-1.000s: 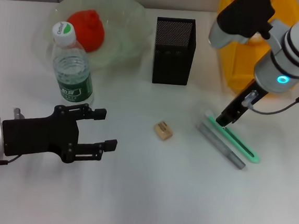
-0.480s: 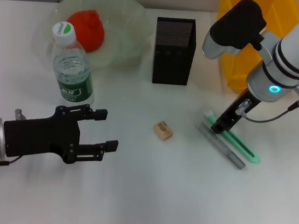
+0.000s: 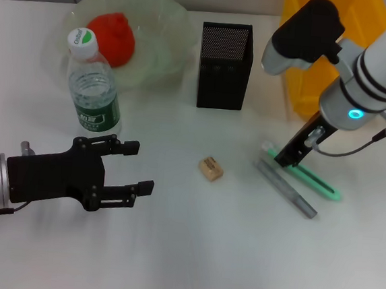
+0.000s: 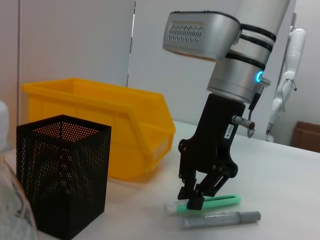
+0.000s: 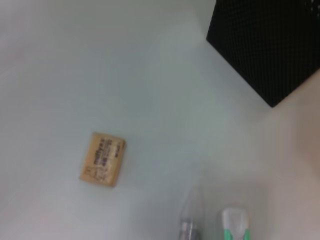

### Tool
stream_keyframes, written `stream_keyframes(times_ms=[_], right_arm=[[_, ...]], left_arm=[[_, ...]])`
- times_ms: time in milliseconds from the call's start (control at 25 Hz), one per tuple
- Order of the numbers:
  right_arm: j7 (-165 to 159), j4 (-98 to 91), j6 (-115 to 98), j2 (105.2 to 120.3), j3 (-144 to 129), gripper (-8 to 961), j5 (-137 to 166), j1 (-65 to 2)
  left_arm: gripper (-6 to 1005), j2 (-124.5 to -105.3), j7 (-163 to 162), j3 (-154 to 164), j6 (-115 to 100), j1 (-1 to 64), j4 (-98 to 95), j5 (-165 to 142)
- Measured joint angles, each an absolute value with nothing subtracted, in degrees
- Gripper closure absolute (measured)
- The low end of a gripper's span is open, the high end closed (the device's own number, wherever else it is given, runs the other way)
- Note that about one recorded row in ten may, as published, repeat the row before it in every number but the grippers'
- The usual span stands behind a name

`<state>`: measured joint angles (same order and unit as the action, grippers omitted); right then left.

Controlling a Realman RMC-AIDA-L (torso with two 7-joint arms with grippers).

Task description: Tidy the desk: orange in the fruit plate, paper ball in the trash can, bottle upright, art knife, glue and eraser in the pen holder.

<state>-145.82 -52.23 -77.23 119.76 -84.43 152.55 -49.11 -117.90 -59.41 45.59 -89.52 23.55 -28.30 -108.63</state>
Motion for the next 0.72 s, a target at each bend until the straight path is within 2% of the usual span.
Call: stream_keyframes(times_ms=[240, 400, 520, 640, 720], right_arm=[[-143.5, -68.8, -83.2, 119.27, -72.5, 791, 149.2, -42.8], [-134.1, -72.4, -83.0, 119.11, -55.0, 783, 130.2, -38.0], [-119.7, -62.9, -81.6, 118.31, -44.7, 777, 107.8, -36.8], [-100.3, -43.2, -79.8, 117.45, -41.1, 771, 88.9, -37.8], [-87.0, -31.2, -78.2, 118.19, -41.1, 767, 80.7, -39.6]], left_arm=[[215, -117.87, -59.4, 45.6, -89.5, 23.4, -28.3, -108.6], [215, -117.86, -59.4, 45.6, -89.5, 23.0, -28.3, -108.6], [215, -117.86, -59.4, 45.6, -89.7, 22.7, -28.3, -108.4], [215, -117.87, -59.4, 45.6, -89.8, 22.6, -28.3, -108.3], [215, -117.90, -59.4, 45.6, -89.8, 22.6, -28.3, -108.3]])
